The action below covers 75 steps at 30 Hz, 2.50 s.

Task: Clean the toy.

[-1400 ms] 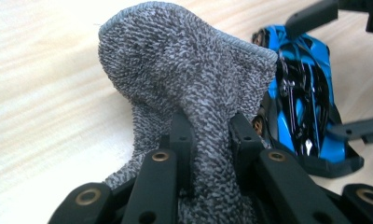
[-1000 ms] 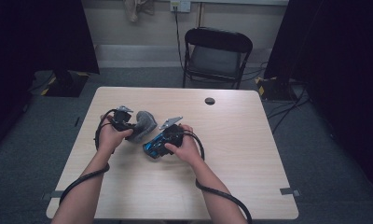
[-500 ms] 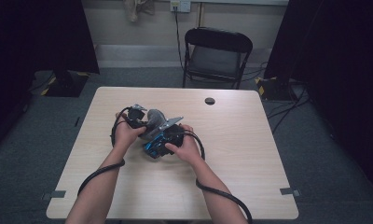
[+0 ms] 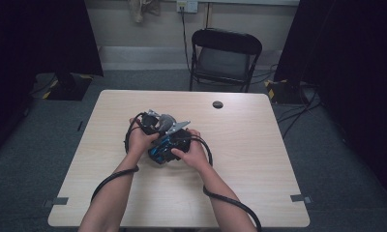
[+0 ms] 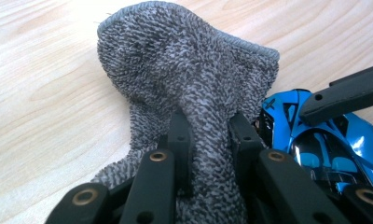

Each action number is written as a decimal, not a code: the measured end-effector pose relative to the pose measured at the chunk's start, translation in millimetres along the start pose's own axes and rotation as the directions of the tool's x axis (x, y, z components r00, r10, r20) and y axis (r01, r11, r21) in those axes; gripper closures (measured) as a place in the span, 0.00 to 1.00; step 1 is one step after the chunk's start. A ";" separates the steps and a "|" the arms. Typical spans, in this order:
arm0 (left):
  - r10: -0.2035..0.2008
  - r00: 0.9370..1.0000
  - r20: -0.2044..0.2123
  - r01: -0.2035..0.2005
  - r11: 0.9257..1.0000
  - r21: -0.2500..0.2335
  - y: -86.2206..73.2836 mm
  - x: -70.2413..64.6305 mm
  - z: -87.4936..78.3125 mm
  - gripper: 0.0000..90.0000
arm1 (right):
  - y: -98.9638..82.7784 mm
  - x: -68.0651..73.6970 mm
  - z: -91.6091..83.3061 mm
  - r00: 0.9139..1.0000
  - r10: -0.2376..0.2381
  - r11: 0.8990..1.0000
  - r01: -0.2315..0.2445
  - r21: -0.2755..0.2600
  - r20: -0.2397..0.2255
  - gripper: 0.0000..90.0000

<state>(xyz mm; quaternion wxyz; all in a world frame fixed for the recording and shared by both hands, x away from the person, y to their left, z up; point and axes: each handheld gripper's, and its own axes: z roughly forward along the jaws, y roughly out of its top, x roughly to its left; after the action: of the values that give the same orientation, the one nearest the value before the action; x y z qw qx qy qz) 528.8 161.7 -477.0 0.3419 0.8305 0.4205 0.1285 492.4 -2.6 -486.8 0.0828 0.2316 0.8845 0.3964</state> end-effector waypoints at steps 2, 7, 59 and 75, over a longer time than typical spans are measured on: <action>0.015 1.000 0.014 -0.015 1.000 0.001 -0.1 -2.6 0.2 0.84 | -0.9 -0.1 0.0 1.000 -0.001 1.000 0.001 -0.008 0.002 0.00; 0.040 0.999 0.020 -0.040 0.999 0.001 -1.3 -4.9 -1.0 0.84 | -0.5 0.4 -0.1 1.000 0.001 1.000 -0.001 -0.004 0.004 0.00; -0.009 0.996 0.086 0.006 0.999 0.035 -38.4 8.6 -42.6 0.84 | 2.4 4.0 0.8 1.000 0.000 1.000 0.000 0.016 0.003 0.00; -0.039 0.994 0.106 0.034 0.998 0.043 -56.2 14.5 -59.6 0.84 | 3.3 4.0 0.9 1.000 0.001 1.000 -0.001 0.024 0.004 0.00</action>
<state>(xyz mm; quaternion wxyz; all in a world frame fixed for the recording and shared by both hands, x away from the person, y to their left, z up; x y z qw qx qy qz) 473.6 223.6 -472.3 0.3488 0.8353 0.4193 0.0690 490.2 1.8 -484.8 0.0818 0.2337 0.8890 0.3852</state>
